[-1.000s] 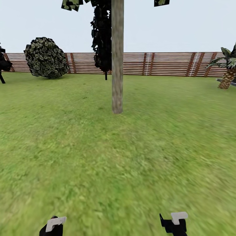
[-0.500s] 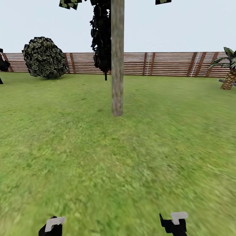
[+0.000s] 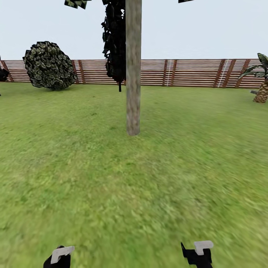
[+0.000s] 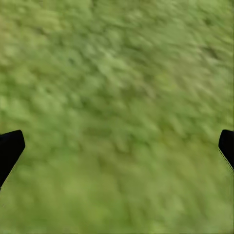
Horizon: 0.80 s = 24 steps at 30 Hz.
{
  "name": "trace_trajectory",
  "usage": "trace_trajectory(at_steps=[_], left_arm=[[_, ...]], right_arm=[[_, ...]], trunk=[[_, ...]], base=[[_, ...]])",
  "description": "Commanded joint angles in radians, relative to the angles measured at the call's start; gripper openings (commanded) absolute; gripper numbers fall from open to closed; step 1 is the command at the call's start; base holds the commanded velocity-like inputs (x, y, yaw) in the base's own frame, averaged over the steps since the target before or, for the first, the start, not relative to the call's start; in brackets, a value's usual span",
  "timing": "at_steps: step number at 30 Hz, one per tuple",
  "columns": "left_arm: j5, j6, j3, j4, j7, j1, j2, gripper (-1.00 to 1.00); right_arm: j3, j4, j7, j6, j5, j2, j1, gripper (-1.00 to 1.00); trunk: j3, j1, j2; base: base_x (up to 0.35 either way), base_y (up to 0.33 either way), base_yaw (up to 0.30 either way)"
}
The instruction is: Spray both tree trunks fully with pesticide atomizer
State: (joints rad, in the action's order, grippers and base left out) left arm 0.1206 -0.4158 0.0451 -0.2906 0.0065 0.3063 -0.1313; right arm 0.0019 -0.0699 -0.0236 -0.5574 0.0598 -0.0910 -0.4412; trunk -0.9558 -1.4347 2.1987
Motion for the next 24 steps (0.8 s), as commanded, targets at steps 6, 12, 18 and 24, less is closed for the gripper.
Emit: trace_trajectory(at_steps=[6,12,18,24], left_arm=[[0.008,-0.003,-0.001,0.0,-0.001,0.001,-0.001,-1.0],[0.008,-0.003,-0.001,-0.001,-0.001,0.001,-0.002,-1.0],[0.007,-0.003,-0.002,0.0,-0.002,0.001,0.001,-1.0],[0.007,-0.003,-0.002,0.0,-0.002,0.001,0.002,-1.0]], right_arm=[[0.0,0.001,-0.002,-0.003,0.006,0.0,-0.001,1.0],[-0.001,0.001,-0.003,-0.003,0.006,-0.001,-0.001,1.0],[-0.002,0.001,-0.003,-0.003,0.006,-0.001,-0.001,1.0],[-0.001,0.001,-0.003,-0.003,0.006,-0.001,-0.001,1.0]], trunk=[[-0.001,0.0,0.0],[-0.001,0.0,0.0],[-0.001,0.0,0.0],[-0.001,0.0,0.0]], base=[[0.339,0.0,0.0],[0.339,0.0,0.0],[0.339,0.0,0.0],[0.339,-0.055,0.0]])
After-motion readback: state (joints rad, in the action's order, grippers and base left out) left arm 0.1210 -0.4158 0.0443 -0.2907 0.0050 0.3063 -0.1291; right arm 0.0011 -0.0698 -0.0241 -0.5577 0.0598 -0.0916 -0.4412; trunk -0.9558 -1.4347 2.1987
